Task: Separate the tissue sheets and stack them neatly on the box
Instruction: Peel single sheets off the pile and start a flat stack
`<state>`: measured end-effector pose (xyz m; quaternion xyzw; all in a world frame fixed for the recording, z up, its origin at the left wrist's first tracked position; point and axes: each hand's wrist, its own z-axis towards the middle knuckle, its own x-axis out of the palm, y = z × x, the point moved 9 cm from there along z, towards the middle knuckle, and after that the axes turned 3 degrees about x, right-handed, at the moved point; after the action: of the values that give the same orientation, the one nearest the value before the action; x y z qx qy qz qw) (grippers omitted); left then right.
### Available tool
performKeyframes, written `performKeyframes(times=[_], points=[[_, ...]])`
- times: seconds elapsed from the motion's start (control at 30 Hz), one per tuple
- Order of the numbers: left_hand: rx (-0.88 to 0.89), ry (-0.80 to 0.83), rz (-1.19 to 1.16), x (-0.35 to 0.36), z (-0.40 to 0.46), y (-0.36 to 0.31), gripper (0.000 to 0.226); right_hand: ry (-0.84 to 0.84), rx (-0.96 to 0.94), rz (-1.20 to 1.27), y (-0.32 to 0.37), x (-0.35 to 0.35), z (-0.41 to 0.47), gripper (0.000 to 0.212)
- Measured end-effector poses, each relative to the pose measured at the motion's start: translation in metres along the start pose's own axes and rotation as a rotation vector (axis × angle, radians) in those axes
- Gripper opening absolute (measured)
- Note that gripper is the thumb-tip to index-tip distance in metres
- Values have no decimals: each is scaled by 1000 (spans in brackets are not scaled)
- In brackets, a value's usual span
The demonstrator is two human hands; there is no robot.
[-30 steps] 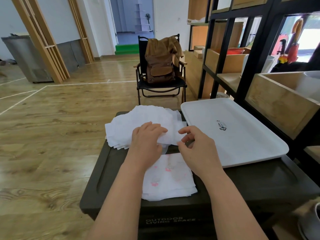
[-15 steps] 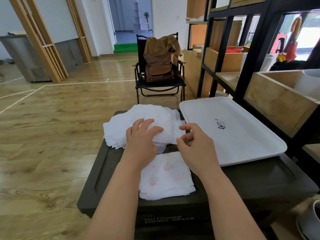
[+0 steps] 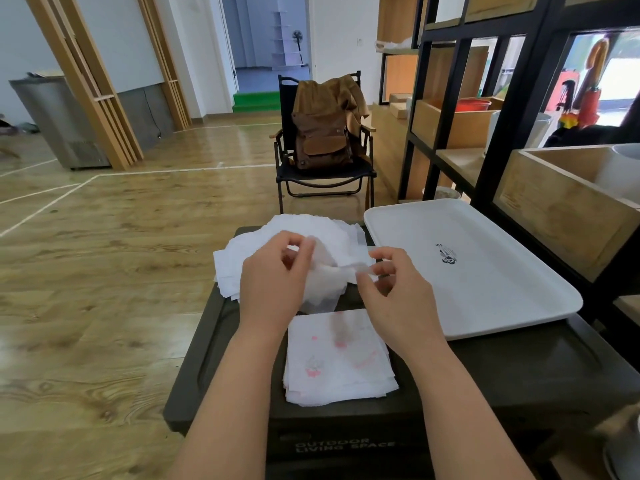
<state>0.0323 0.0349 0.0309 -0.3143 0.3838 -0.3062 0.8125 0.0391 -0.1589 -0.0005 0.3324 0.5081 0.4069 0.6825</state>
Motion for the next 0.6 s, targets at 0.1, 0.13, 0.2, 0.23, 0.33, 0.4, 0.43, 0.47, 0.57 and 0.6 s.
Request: performKeyframes(times=[0.1,0.13,0.2,0.23,0.33,0.4,0.43,0.47,0.57,0.6], points=[[-135,-61,-290,-16,-4,0,23,20,50,168,3,4,0,38],[-200,-70,-396,-17,-5,2,26,45,71,218,4,7,-1,43],[-359,-88,-553,-16,-10,8,34,120,117,319,5,16,-4,55],[-444,-86,-584,-15,-13,13,36,161,139,363,6,20,-5,57],[-608,-7,-515,-8,-22,27,21,217,157,391,3,26,-7,50],[-597,27,-430,-10,-23,31,14,198,126,375,2,25,-5,55],[-582,35,-402,-11,-24,31,16,183,111,375,2,23,-5,57],[-558,35,-383,-13,-23,31,15,169,104,378,2,22,-4,58],[-490,43,-340,-19,-20,26,30,125,107,385,1,18,-3,50],[-447,59,-354,-19,-17,24,35,118,110,379,0,17,-2,45]])
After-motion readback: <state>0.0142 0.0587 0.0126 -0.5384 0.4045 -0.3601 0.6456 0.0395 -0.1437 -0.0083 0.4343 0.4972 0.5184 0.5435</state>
